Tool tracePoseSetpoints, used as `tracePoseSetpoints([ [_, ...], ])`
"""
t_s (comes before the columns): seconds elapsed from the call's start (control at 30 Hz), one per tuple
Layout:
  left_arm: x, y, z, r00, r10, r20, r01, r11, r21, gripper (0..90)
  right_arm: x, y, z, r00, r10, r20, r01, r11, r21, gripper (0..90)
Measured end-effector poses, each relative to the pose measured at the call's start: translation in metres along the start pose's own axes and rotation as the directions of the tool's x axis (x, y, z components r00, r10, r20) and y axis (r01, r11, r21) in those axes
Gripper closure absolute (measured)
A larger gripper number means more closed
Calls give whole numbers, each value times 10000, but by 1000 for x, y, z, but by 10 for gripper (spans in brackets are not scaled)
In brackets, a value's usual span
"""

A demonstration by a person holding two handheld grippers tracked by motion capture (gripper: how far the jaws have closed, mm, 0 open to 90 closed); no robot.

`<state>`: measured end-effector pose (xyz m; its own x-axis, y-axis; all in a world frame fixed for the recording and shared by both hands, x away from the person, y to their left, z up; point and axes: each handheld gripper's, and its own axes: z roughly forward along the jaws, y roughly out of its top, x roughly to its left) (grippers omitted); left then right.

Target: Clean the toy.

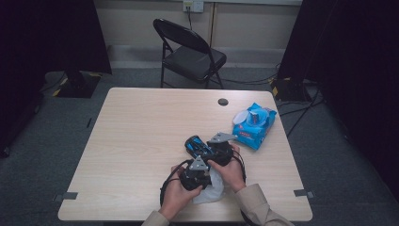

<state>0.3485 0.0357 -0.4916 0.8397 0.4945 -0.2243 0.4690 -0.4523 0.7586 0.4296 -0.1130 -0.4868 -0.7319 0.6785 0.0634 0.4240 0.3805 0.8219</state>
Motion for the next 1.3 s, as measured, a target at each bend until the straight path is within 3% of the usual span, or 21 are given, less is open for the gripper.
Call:
tracePoseSetpoints([
  [0.1, 0, 1, 0, 10000, 0, 28, 0, 10000, 0, 875, -6, 2, -9, 9997, 213, 95, -210, 9993, -293, 326],
  [0.33, -2, 7, 5, 9998, 152, 130, -152, 9999, -29, 875, -17, 0, -26, 9981, 433, 435, -413, 9982, -439, 320],
  [0.77, -6, 28, 22, 9976, 476, 501, -482, 9988, 104, 884, -31, -20, -64, 9885, 1010, 1124, -943, 9935, -632, 312],
  [1.03, -9, 49, 32, 9939, 825, 726, -839, 9963, 167, 887, -42, -38, -94, 9726, 1618, 1670, -1487, 9849, -881, 310],
  [1.1, -10, 55, 34, 9927, 919, 784, -939, 9953, 223, 886, -43, -40, -100, 9681, 1455, 2040, -1318, 9881, -793, 311],
  [1.3, -14, 76, 42, 9879, 1238, 935, -1263, 9918, 206, 887, -47, -50, -118, 9584, 1711, 2282, -1528, 9836, -959, 307],
])
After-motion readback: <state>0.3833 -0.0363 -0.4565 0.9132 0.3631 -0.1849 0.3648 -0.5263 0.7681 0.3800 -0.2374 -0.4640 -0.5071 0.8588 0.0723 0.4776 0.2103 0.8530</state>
